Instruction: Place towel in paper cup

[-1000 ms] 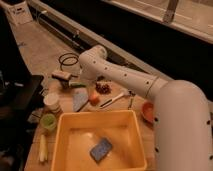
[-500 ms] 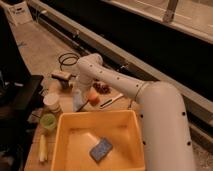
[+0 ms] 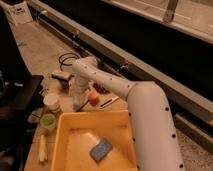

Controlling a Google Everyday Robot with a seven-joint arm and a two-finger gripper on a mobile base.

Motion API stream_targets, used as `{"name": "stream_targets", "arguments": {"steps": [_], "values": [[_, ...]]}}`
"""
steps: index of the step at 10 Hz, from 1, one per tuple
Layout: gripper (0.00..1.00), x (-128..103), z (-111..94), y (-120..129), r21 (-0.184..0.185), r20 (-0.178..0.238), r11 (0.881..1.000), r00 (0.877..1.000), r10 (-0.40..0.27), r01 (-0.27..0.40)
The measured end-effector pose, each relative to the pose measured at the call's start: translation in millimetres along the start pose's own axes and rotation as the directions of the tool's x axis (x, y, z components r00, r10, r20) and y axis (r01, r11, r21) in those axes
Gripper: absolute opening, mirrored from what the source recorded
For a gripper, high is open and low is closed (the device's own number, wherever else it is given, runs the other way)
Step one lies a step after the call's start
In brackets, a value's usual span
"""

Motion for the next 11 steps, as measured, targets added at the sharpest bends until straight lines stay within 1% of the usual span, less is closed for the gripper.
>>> {"name": "stream_targets", "arguments": {"steps": [2, 4, 5, 6, 9, 11], "values": [[0.65, 0.3, 0.1, -1.2, 0.0, 0.0, 1.0, 1.0, 0.002, -0.002], [0.65, 7.9, 8.7, 6.4, -0.021, 0.016, 0.999, 0.999, 0.029, -0.029], [0.65, 15.0, 18.7, 14.2, -0.042, 0.019, 0.998, 0.998, 0.055, -0.055], [0.65, 18.4, 23.8, 18.0, -0.054, 0.018, 0.996, 0.997, 0.07, -0.069], [0.65, 21.6, 30.1, 22.0, -0.082, 0.021, 0.993, 0.996, 0.089, -0.087], [0.65, 21.6, 39.0, 19.3, -0.1, 0.034, 0.991, 0.996, 0.088, -0.084]]}}
